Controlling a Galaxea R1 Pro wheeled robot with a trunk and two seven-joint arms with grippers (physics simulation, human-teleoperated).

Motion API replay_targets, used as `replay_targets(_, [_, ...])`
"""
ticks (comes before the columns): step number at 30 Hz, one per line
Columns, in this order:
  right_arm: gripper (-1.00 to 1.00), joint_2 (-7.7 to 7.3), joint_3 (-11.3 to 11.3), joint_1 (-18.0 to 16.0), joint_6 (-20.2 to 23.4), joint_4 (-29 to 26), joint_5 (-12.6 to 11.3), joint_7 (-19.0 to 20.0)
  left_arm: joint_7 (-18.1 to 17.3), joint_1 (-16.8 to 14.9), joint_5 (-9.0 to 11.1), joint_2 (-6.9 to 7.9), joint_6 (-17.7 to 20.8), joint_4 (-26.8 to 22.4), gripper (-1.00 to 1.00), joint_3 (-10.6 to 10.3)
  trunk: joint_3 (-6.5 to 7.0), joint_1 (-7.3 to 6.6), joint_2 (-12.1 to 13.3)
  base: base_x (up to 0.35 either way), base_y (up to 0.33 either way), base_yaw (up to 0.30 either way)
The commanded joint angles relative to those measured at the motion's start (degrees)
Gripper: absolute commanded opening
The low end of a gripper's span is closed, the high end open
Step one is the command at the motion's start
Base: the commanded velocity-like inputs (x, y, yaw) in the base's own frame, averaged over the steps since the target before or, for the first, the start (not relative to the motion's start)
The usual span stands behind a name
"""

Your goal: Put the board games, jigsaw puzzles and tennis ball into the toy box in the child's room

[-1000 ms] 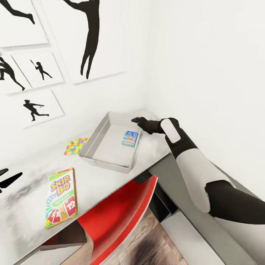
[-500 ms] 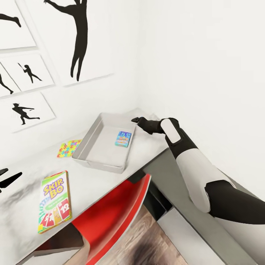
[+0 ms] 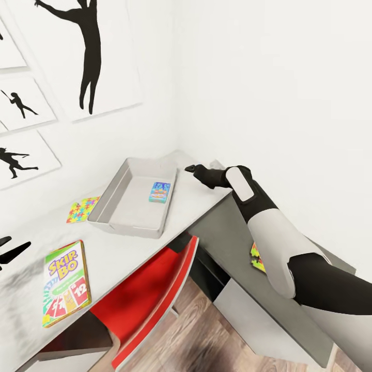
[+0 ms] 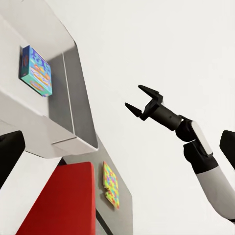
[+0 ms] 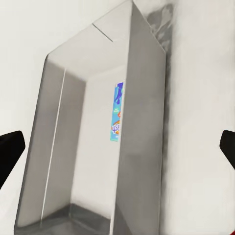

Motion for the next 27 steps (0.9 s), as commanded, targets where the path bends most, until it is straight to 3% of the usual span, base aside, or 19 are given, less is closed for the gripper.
replay_targets(1, [1.00, -0.02, 0.1, 0.0, 0.1, -0.1, -0.6, -0.6, -0.3, 0.0, -0.1, 0.02, 0.6, 0.0, 1.00, 0.0, -0.09, 0.03, -0.1, -0.002, 0.000, -0.007])
replay_targets(9, [1.00, 0.06, 0.3, 0.0, 0.1, -0.1, -0.6, -0.6, -0.3, 0.0, -0.1, 0.04, 0.5, 0.0, 1.00, 0.0, 0.00, 0.03, -0.1, -0.134, 0.000, -0.068])
replay_targets(15, [1.00, 0.07, 0.3, 0.0, 0.1, -0.1, -0.6, -0.6, -0.3, 0.0, -0.1, 0.04, 0.5, 0.0, 1.00, 0.0, 0.18, 0.03, -0.1, -0.200, 0.000, -0.238])
replay_targets(27, [1.00, 0.07, 0.3, 0.0, 0.0, -0.1, -0.6, -0.5, -0.3, 0.0, -0.1, 0.12, 0.4, 0.0, 1.00, 0.0, 0.75, 0.03, -0.1, -0.014, 0.000, -0.257])
